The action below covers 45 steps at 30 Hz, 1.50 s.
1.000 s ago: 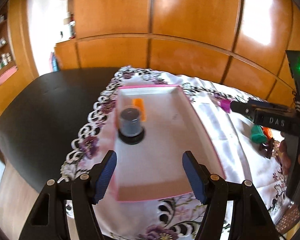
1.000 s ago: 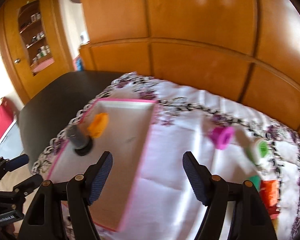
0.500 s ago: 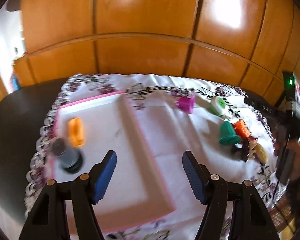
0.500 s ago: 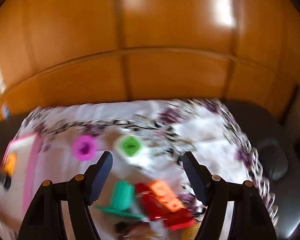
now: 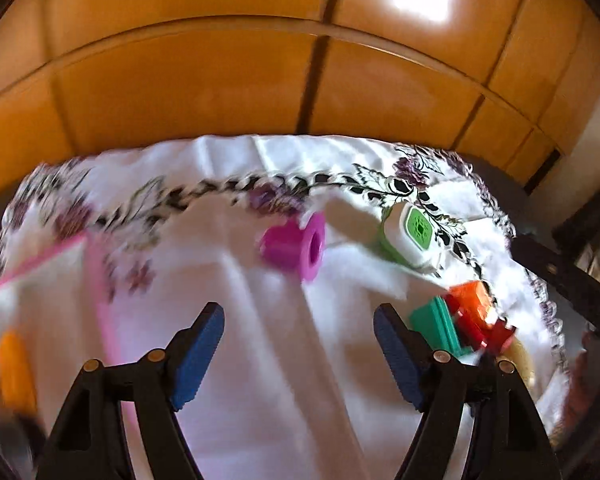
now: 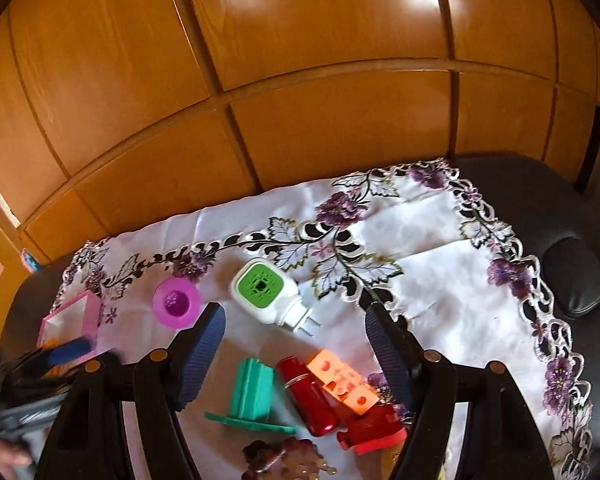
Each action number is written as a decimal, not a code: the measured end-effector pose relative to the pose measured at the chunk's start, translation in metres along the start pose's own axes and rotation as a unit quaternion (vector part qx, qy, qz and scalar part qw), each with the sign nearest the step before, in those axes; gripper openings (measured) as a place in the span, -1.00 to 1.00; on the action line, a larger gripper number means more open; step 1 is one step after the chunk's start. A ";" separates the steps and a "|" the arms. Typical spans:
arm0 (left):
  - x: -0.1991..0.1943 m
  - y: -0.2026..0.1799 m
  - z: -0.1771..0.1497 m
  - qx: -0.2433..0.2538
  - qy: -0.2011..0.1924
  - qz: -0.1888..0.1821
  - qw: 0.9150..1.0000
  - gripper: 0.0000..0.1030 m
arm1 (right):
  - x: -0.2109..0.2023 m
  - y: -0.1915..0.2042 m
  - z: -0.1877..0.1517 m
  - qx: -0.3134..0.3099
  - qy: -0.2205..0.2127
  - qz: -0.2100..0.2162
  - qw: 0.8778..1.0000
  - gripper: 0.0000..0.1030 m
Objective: Organize rigid objects
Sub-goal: 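Grasp the magenta spool with the left tool while the right tool reaches the green piece, then place the magenta spool in the tray with the left tool while the right tool grasps the green piece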
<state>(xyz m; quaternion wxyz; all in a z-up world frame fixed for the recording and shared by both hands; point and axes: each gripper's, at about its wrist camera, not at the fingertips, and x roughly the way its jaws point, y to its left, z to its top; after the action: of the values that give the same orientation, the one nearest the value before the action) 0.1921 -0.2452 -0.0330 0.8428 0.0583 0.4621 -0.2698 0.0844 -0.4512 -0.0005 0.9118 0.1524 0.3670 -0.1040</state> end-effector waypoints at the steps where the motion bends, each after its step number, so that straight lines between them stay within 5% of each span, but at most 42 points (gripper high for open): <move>1: 0.008 -0.001 0.005 0.008 0.002 0.003 1.000 0.51 | 0.001 -0.001 0.000 0.002 0.002 0.003 1.000 0.43; 11: 0.073 0.009 0.033 0.010 0.037 0.004 0.999 0.45 | 0.001 -0.006 0.004 0.022 0.006 0.018 1.000 0.43; 13: 0.081 0.011 0.033 0.006 0.046 0.000 0.999 0.06 | 0.002 -0.007 0.004 0.025 0.006 0.018 1.000 0.43; 17: 0.076 0.008 0.031 0.009 0.035 -0.018 0.999 -0.21 | 0.002 -0.008 0.005 0.025 0.007 0.014 1.000 0.43; 18: 0.069 0.008 0.030 0.008 0.028 -0.021 0.999 -0.70 | 0.003 -0.008 0.005 0.025 0.008 0.014 1.000 0.43; 31: 0.003 -0.012 -0.036 0.036 -0.001 -0.018 0.999 -0.73 | 0.015 -0.004 -0.001 0.012 0.036 0.013 0.999 0.43; 38: -0.033 -0.022 -0.070 0.037 -0.022 -0.012 0.999 -0.73 | 0.020 0.010 -0.007 -0.009 0.065 0.080 0.995 0.42; 42: -0.048 -0.023 -0.084 0.032 -0.028 -0.012 0.999 -0.73 | 0.030 0.028 -0.017 -0.043 0.105 0.111 0.987 0.21; 45: -0.058 -0.023 -0.091 0.027 -0.032 -0.014 0.999 -0.73 | 0.042 0.040 -0.027 -0.071 0.141 0.101 0.982 0.17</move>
<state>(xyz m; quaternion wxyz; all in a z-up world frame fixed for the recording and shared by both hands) 0.0876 -0.2095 -0.0344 0.8514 0.0661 0.4280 -0.2958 0.1094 -0.4074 -0.0404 0.8652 0.1369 0.4809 0.0375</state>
